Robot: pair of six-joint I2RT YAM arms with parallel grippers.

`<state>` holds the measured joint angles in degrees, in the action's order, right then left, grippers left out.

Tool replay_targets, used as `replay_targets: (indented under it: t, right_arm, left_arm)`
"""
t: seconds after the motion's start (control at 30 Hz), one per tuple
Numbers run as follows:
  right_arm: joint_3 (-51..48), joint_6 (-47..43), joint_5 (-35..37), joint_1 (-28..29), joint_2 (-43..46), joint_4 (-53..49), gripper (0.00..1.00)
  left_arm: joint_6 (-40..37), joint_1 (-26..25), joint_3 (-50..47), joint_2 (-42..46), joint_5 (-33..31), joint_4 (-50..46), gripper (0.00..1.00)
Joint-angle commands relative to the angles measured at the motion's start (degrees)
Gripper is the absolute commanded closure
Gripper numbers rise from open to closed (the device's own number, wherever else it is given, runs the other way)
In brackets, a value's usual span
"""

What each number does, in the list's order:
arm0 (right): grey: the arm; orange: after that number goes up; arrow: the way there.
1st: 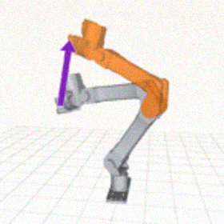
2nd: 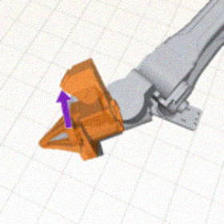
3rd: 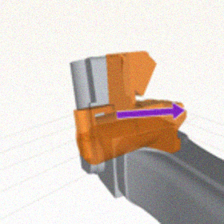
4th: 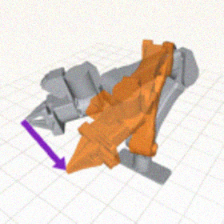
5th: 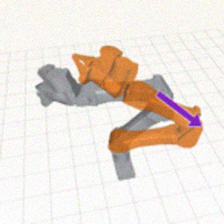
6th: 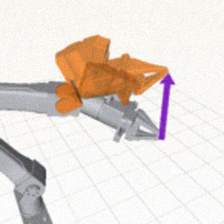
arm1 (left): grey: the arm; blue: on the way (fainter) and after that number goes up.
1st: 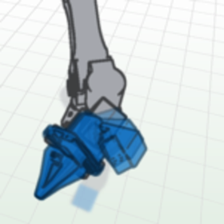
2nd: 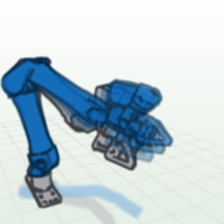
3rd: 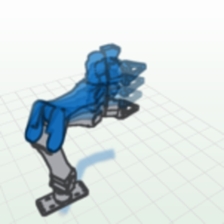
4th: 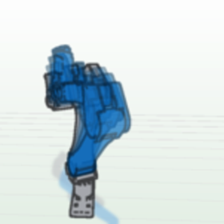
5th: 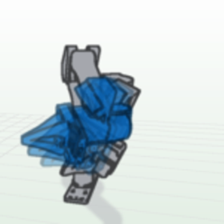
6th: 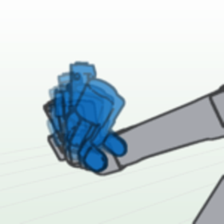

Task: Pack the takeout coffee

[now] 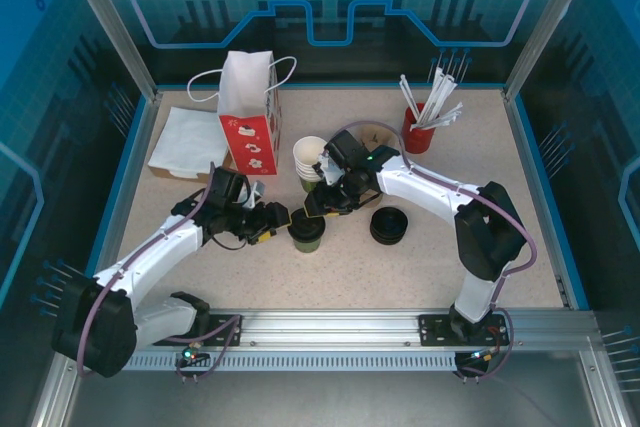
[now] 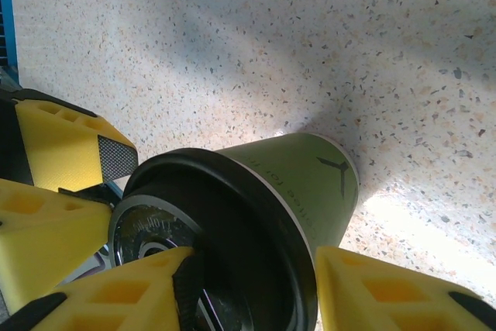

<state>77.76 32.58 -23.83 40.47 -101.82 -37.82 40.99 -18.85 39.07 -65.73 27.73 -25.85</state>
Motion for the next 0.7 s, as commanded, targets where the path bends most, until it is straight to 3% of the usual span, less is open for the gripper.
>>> replay_targets:
  t: [0.0,0.27,0.33,0.67]
  right_arm:
    - [1.6,0.0,-1.2,1.1,0.6,1.0,0.52]
    - [2.8,-1.1,0.4,1.2,2.6,-0.2,0.45]
    - [3.5,-2.3,2.1,1.5,3.2,-1.9,0.38]
    - [9.6,-10.1,20.2,7.2,4.6,-14.4,0.11]
  left_arm:
    - [1.9,0.3,2.1,0.1,2.3,2.6,0.38]
    - [1.5,0.3,2.6,1.9,0.7,1.5,0.35]
    - [0.9,0.3,3.0,2.4,-0.3,0.2,0.32]
    - [0.1,1.4,4.3,8.2,-9.5,-4.7,0.21]
